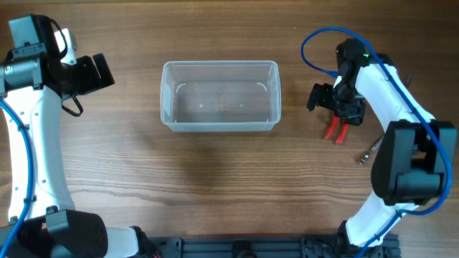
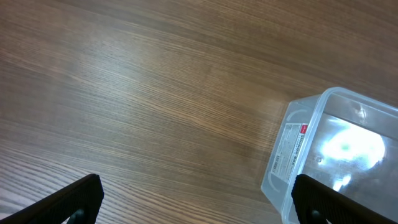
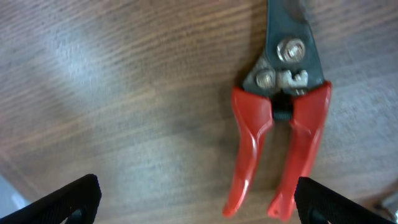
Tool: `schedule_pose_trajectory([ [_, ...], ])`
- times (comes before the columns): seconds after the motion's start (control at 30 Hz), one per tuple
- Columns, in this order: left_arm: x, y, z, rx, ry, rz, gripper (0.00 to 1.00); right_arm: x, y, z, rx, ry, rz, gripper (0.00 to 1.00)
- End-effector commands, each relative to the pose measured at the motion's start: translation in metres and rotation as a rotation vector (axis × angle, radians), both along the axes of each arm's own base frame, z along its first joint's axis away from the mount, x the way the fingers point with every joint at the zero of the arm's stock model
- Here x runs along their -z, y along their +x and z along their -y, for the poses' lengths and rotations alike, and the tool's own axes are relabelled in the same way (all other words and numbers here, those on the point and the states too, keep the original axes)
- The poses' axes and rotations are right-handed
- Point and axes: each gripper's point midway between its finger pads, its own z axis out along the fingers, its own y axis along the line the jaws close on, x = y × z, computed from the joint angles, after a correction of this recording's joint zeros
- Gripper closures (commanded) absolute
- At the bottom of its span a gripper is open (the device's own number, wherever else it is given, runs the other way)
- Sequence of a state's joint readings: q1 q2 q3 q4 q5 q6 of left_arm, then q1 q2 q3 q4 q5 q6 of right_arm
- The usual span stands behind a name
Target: Pack container
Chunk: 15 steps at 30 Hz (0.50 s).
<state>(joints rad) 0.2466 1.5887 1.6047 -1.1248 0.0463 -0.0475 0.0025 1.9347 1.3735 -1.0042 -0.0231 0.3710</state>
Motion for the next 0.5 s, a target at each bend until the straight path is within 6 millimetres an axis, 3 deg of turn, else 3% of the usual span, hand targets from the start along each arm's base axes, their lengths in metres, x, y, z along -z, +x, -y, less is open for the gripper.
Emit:
schedule_pose_trajectory([
  [0.0,0.002,0.002,-0.004,-0.020,-0.001,-0.003,0.00,0.012,0.001,-0.003,0.018,0.012,-0.002,0.00],
  [0.27,0.002,0.002,-0.004,-0.020,-0.001,-0.003,0.00,0.025,0.014,-0.003,0.018,0.013,0.056,0.00],
  [0.47,0.002,0.002,-0.004,-0.019,-0.001,-0.003,0.00,0.047,0.008,-0.003,0.019,0.012,-0.003,0.00],
])
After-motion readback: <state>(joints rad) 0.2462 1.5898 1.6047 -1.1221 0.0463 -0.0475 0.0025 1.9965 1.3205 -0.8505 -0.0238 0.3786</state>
